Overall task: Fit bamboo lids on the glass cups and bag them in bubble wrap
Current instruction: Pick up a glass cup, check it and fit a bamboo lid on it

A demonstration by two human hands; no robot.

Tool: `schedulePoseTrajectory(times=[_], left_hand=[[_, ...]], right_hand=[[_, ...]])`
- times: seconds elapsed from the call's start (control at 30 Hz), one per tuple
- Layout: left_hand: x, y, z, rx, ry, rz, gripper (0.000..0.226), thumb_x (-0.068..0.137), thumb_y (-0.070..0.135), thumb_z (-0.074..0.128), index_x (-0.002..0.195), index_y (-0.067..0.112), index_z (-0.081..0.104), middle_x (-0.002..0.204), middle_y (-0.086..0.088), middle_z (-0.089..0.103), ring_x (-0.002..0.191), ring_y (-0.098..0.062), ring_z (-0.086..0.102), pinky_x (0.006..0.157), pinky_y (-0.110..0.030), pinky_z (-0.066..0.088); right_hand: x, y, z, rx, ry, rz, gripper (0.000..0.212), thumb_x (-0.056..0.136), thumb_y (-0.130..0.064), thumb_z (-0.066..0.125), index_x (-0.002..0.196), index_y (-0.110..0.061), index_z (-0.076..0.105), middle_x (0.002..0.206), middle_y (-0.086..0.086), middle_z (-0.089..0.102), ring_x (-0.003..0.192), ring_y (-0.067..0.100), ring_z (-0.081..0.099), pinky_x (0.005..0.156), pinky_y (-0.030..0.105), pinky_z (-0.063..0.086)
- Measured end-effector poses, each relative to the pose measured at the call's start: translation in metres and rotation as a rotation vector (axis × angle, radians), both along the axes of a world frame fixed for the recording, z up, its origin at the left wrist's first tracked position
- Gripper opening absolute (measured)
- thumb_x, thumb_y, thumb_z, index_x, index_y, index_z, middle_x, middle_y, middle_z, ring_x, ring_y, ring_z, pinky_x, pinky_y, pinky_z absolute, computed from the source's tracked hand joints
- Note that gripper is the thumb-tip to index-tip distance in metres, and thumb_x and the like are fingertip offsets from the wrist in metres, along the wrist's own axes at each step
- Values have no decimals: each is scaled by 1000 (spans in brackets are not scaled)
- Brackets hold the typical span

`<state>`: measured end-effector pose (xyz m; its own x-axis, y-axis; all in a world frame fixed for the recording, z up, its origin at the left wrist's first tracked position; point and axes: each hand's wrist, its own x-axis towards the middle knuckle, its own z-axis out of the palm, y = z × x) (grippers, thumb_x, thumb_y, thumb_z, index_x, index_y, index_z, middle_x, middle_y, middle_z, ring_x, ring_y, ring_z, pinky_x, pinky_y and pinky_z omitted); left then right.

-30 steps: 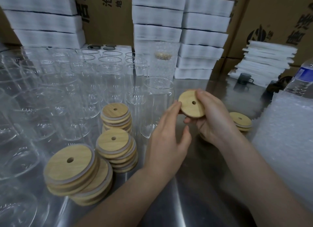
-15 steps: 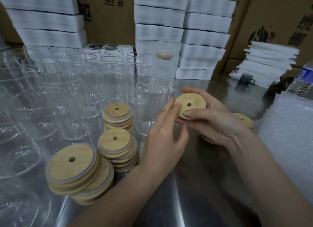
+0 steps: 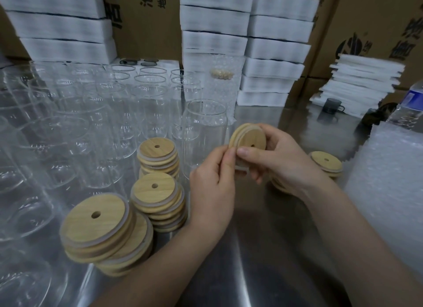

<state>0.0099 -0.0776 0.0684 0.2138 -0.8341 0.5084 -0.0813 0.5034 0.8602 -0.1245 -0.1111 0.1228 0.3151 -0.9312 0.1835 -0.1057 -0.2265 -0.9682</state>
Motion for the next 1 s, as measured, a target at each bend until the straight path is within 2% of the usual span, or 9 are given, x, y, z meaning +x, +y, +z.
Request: schedulePoseTrajectory(times=[0.2, 0.33, 0.4, 0.47, 0.57, 0.67, 0.8, 0.93, 1.0], left_hand=[[-2, 1, 1, 48, 69, -69, 27, 96, 33, 44, 86, 21, 65, 74, -1, 70, 60, -19, 71, 64, -56, 56], [-5, 2, 2, 74, 116, -93, 27, 100, 30, 45, 91, 16, 67, 72, -4, 71, 59, -21, 71, 62, -43, 59], [-5, 2, 4, 96, 176, -97, 26, 103, 23, 45, 91, 15, 66, 71, -6, 70, 57, -20, 70, 57, -33, 58], [-3, 0, 7, 118, 234, -87, 27, 103, 21, 43, 90, 14, 65, 69, -12, 69, 55, -21, 68, 54, -28, 55], [2, -1, 11, 119, 302, -71, 29, 103, 22, 43, 88, 11, 65, 65, -19, 67, 53, -25, 66, 53, -31, 55], [3, 1, 14, 95, 320, -63, 28, 103, 22, 44, 87, 12, 64, 64, -21, 67, 53, -30, 67, 55, -36, 57], [1, 4, 16, 40, 233, -29, 24, 101, 27, 49, 85, 19, 65, 64, -11, 69, 52, -29, 68, 51, -31, 52], [2, 8, 19, -80, 28, 167, 21, 90, 44, 55, 79, 27, 61, 68, 9, 65, 58, -9, 61, 56, -35, 48], [4, 8, 23, -161, -61, 307, 16, 88, 38, 63, 81, 26, 55, 75, 13, 56, 69, -10, 54, 65, -38, 48]], right_hand=[[14, 4, -6, -131, -12, -197, 42, 69, -46, 71, 92, -11, 65, 57, -2, 60, 34, 12, 42, 32, 19, 30], [14, 3, -7, -140, -31, -215, 47, 90, -47, 53, 88, 0, 62, 52, 3, 54, 32, 12, 41, 32, 19, 29], [13, 3, -5, -86, -80, -134, 45, 96, -40, 46, 93, 2, 61, 50, 2, 55, 33, 12, 44, 32, 18, 32], [11, 3, -3, -14, -172, 13, 40, 95, -34, 44, 109, 0, 61, 58, 3, 61, 38, 13, 49, 35, 21, 39], [7, 3, -1, 75, -232, 200, 46, 96, -18, 54, 138, -2, 46, 80, 12, 65, 50, 18, 57, 45, 25, 49], [3, 2, 0, 66, -221, 258, 64, 81, -2, 62, 141, -14, 46, 93, 11, 68, 54, 19, 59, 49, 25, 52], [6, 3, -1, -61, -179, 163, 61, 71, 0, 73, 126, -18, 53, 100, 23, 66, 46, 16, 55, 39, 23, 46], [12, 4, -4, -80, -271, 52, 45, 74, -15, 74, 114, -16, 53, 76, 6, 64, 32, 13, 42, 31, 18, 33], [13, 4, -3, -102, -328, -13, 33, 80, -24, 70, 108, -15, 55, 72, 3, 64, 30, 12, 38, 31, 17, 30]])
